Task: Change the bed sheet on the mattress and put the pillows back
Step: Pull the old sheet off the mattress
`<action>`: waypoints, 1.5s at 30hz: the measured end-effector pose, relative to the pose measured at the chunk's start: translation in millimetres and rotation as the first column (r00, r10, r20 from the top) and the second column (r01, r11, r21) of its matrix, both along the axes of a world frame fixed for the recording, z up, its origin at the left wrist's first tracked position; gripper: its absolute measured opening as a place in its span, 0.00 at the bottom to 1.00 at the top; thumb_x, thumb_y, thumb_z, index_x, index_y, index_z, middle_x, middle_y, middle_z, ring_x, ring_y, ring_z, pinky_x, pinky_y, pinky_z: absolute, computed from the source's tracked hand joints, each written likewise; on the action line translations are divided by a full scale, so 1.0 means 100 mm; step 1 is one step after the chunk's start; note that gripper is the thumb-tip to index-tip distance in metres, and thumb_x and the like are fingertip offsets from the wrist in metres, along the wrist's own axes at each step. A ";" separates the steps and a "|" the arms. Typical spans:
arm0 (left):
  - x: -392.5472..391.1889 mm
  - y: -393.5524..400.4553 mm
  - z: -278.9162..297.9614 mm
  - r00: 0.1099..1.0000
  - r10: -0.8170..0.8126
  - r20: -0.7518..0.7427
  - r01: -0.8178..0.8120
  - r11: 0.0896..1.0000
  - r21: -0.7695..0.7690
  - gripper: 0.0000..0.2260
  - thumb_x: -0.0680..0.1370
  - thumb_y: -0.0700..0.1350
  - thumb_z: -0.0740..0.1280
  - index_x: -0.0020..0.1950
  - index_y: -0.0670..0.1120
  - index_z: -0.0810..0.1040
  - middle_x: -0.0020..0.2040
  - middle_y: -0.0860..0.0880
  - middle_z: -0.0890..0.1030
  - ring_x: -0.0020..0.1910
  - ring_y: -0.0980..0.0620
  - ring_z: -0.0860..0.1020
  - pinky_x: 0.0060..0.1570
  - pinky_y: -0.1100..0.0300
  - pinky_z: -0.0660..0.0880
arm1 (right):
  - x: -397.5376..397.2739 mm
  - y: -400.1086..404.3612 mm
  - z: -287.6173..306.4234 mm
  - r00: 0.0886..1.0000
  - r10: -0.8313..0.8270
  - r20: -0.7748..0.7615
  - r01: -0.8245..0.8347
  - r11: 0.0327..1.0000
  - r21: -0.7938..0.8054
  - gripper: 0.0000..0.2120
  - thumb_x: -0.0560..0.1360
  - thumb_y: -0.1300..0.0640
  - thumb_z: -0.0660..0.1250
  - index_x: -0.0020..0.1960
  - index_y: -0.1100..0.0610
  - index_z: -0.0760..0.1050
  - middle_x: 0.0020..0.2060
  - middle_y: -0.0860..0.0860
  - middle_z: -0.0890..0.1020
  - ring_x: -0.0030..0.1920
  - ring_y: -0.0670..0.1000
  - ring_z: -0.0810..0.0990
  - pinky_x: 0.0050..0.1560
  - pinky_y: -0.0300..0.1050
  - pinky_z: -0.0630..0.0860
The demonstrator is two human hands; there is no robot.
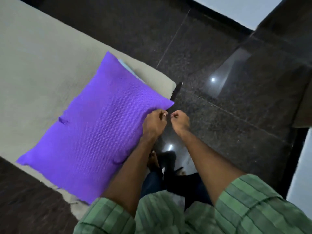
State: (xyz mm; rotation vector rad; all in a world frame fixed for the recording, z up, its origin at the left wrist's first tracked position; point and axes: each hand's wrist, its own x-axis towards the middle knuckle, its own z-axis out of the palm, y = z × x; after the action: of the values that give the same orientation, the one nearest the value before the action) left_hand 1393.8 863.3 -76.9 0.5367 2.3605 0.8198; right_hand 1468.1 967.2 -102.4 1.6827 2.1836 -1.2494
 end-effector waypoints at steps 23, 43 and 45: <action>-0.87 2.46 -1.40 -0.023 0.740 0.672 -0.921 0.245 -0.302 0.10 0.81 0.43 0.64 0.49 0.41 0.84 0.40 0.44 0.85 0.35 0.49 0.80 0.33 0.58 0.74 | -2.12 2.51 -1.01 0.531 0.792 0.300 -0.764 0.601 -0.233 0.20 0.76 0.44 0.67 0.58 0.59 0.81 0.56 0.60 0.83 0.57 0.61 0.82 0.46 0.45 0.71; -1.09 3.27 -1.94 -0.473 0.362 0.803 -0.760 -0.629 -0.164 0.32 0.78 0.69 0.61 0.58 0.41 0.84 0.52 0.41 0.86 0.51 0.42 0.85 0.53 0.47 0.80 | -2.67 2.80 -1.42 0.417 0.841 -0.343 -0.800 0.160 -0.579 0.19 0.81 0.53 0.70 0.34 0.59 0.73 0.23 0.49 0.68 0.24 0.46 0.65 0.27 0.40 0.61; -1.19 3.31 -1.82 -0.550 0.300 0.779 -0.629 -0.763 -0.151 0.21 0.83 0.57 0.64 0.56 0.38 0.82 0.48 0.40 0.86 0.46 0.42 0.84 0.51 0.45 0.82 | -2.73 2.95 -1.41 0.402 0.860 -0.316 -0.743 0.104 -0.662 0.19 0.82 0.50 0.68 0.35 0.59 0.74 0.23 0.52 0.69 0.25 0.48 0.66 0.29 0.43 0.59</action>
State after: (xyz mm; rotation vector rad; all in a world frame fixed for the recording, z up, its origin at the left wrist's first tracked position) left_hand 1274.9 1194.3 -259.0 -2.1581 0.7639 2.3647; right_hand 1195.1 1262.0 -243.4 0.0672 1.5873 -1.2259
